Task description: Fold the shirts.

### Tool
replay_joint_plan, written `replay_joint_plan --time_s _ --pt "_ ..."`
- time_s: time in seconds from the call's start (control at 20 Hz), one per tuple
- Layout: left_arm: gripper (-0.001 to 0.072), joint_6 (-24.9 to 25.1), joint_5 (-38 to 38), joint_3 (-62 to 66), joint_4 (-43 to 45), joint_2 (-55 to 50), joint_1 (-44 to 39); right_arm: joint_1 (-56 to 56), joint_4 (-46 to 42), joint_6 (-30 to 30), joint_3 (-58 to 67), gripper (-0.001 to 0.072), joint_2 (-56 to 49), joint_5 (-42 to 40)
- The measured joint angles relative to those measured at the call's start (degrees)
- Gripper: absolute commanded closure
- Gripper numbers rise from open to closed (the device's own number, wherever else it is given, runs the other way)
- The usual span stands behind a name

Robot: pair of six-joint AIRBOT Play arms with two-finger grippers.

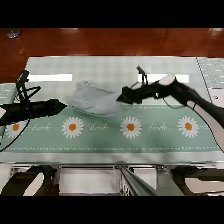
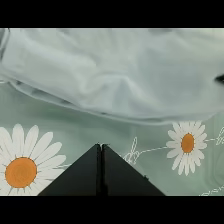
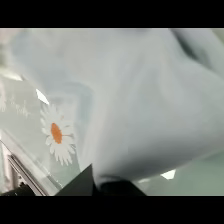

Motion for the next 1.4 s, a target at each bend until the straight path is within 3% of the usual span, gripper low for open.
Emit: replay_joint_plan --time_s 0.3,0.65,1.0,1.35,1.4 --pt "0.0680 0.00 -0.02 0.00 0.00 0.00 0.00 -3.80 -21.31 13.00 33.24 0.0696 -0.52 13.14" --pt "0.0679 -0.02 -0.59 0.00 0.00 0.00 0.00 -23.15 -27.34 18.71 46.80 0.0696 2.58 29.29" --pt "0.0679 0.00 -0.87 0.00 0.00 0.00 0.00 -44.35 -35.87 21.03 40.02 0.0696 12.17 41.75" --pt "0.0679 0.00 -0.70 0.00 0.02 0.00 0.00 -63.14 -53.86 19.45 12.50 0.0691 30.32 45.11" --pt "0.0679 0.00 -0.66 0.00 0.02 -0.02 0.00 -65.33 -56.30 19.52 8.33 0.0552 32.79 44.98"
